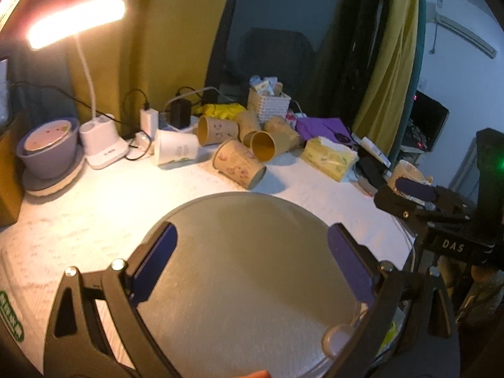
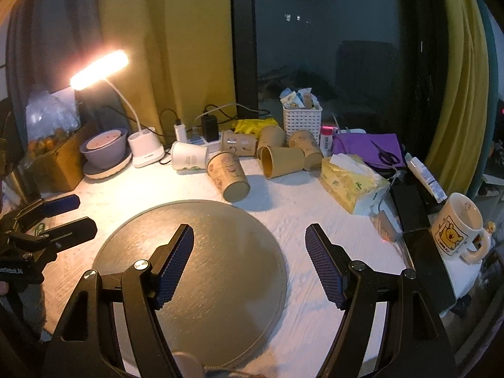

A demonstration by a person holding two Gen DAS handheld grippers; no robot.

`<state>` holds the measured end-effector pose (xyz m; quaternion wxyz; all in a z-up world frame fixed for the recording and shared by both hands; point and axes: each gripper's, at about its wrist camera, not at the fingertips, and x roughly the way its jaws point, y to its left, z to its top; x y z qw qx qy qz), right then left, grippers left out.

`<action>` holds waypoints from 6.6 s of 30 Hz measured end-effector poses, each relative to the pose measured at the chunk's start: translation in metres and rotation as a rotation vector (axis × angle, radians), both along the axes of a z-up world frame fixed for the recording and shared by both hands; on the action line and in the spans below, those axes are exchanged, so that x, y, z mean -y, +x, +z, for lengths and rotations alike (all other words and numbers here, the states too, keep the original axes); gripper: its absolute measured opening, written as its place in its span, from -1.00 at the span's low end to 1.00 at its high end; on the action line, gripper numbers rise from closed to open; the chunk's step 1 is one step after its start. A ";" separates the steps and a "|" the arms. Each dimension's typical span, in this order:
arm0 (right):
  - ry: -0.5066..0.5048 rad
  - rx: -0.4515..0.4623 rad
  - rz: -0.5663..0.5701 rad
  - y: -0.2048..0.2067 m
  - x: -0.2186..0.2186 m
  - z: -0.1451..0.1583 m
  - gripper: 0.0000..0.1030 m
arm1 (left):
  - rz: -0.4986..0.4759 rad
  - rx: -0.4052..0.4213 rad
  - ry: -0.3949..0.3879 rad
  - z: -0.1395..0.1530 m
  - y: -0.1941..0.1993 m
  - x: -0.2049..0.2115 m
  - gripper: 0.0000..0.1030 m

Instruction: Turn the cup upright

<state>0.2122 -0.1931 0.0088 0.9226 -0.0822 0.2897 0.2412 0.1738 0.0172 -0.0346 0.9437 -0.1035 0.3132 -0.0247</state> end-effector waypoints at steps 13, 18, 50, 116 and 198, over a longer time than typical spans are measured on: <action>-0.008 -0.039 -0.011 0.063 0.001 -0.012 0.48 | 0.018 -0.055 -0.019 -0.013 0.075 -0.003 0.89; 0.002 -0.057 -0.008 0.089 0.002 -0.019 0.48 | 0.016 -0.086 -0.036 -0.021 0.105 -0.002 0.89; 0.019 -0.195 0.032 0.229 -0.014 -0.070 0.48 | 0.097 -0.313 -0.273 -0.106 0.258 -0.022 0.87; 0.117 -0.233 0.064 0.017 -0.009 -0.038 0.48 | -0.150 -0.129 -0.007 -0.085 0.000 0.063 0.22; 0.052 -0.165 0.150 0.022 -0.118 -0.078 0.36 | 0.020 -0.157 -0.066 -0.104 -0.032 -0.031 0.44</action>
